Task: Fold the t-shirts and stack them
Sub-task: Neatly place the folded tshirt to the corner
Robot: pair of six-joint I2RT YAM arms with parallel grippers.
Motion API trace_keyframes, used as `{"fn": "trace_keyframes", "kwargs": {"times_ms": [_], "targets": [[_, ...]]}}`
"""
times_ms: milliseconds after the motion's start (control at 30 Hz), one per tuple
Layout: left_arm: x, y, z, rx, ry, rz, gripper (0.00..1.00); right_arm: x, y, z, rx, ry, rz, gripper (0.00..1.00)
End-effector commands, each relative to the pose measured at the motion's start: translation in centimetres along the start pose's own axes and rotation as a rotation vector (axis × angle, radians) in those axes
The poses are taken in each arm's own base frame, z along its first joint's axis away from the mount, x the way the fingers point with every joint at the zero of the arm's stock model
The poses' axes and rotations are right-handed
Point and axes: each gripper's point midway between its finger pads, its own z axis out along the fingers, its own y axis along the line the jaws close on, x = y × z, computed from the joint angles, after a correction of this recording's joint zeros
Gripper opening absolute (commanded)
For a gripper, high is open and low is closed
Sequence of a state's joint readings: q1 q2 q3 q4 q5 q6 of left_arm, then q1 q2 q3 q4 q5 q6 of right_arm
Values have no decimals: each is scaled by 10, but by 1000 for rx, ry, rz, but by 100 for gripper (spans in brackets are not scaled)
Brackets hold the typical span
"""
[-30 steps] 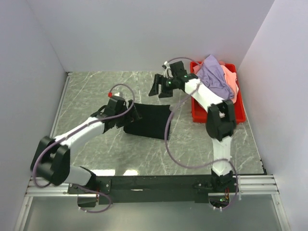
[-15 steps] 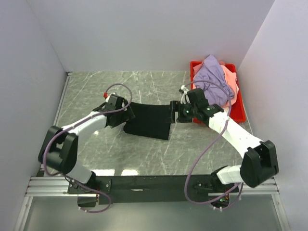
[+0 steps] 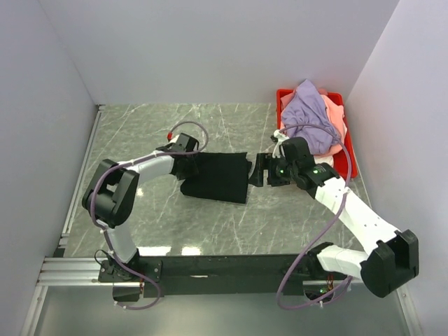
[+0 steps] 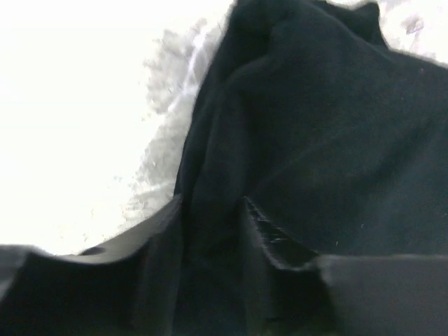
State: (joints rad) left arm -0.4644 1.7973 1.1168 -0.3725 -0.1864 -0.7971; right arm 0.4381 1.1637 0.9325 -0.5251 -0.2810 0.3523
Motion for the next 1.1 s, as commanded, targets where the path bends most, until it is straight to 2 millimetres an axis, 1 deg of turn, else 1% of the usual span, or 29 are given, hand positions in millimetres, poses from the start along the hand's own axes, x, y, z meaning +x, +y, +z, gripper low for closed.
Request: {"fn": "trace_keyframes", "kwargs": {"times_ms": [0, 67, 100, 133, 167, 233, 267, 300, 333, 400, 433, 467, 500, 533, 600, 667, 700, 733, 833, 900, 933, 967, 1067], "targets": [[12, 2, -1, -59, 9, 54, 38, -8, -1, -15, 16, -54, -26, 83], [15, 14, 2, -123, 6, 58, 26, -9, 0, -20, 13, -72, -40, 83], [18, 17, 4, -141, 9, 58, 16, -8, -1, -22, 14, -76, -39, 84], [23, 24, 6, -171, 26, 66, 9, -10, -1, -26, 15, -92, -48, 84], [24, 31, 7, -200, 22, 71, 2, -9, -2, -27, 16, -94, -51, 84], [23, 39, 3, -229, 13, 89, 1, -10, -1, -32, 7, -111, -52, 84], [24, 48, -1, -263, 13, 101, 1, -11, -2, -33, 3, -121, -50, 84], [19, 60, -5, -315, -22, 110, 1, -12, -2, -32, -6, -129, -52, 84], [15, 64, -12, -330, -42, 112, 1, -11, 0, -33, -18, -128, -49, 85], [14, 81, -20, -391, -51, 130, 1, -12, 0, -33, -23, -126, -43, 85], [7, 88, -26, -415, -78, 127, 1, -11, 0, -31, -29, -118, -43, 85], [9, 98, -29, -447, -74, 139, 0, -10, -2, -31, -27, -114, -37, 85], [2, 108, -32, -484, -96, 133, 1, -9, -3, -29, -26, -108, -32, 85], [0, 116, -34, -513, -103, 120, 0, -9, -2, -29, -31, -106, -31, 85], [-7, 127, -36, -547, -103, 111, 0, -8, -3, -27, -38, -105, -25, 85], [-17, 142, -37, -600, -116, 113, 0, -8, -1, -26, -55, -93, -20, 85], [-24, 147, -40, -631, -124, 126, 0, -8, 0, -25, -61, -92, -21, 85], [-32, 158, -43, -673, -148, 120, 0, -8, -1, -25, -63, -91, -19, 85], [-49, 174, -42, -680, -161, 94, 0, -8, -4, -23, -56, -92, -12, 85], [-58, 181, -37, -657, -149, 66, 0, -8, -6, -23, -46, -95, -8, 85], [-66, 189, -31, -645, -143, 20, 0, -8, -7, -23, -43, -95, -7, 85], [-72, 183, -26, -593, -129, 12, 0, -9, -8, -23, -40, -98, -5, 85], [-86, 183, -15, -579, -140, -1, 0, -10, -12, -22, -25, -99, 0, 85]]}}
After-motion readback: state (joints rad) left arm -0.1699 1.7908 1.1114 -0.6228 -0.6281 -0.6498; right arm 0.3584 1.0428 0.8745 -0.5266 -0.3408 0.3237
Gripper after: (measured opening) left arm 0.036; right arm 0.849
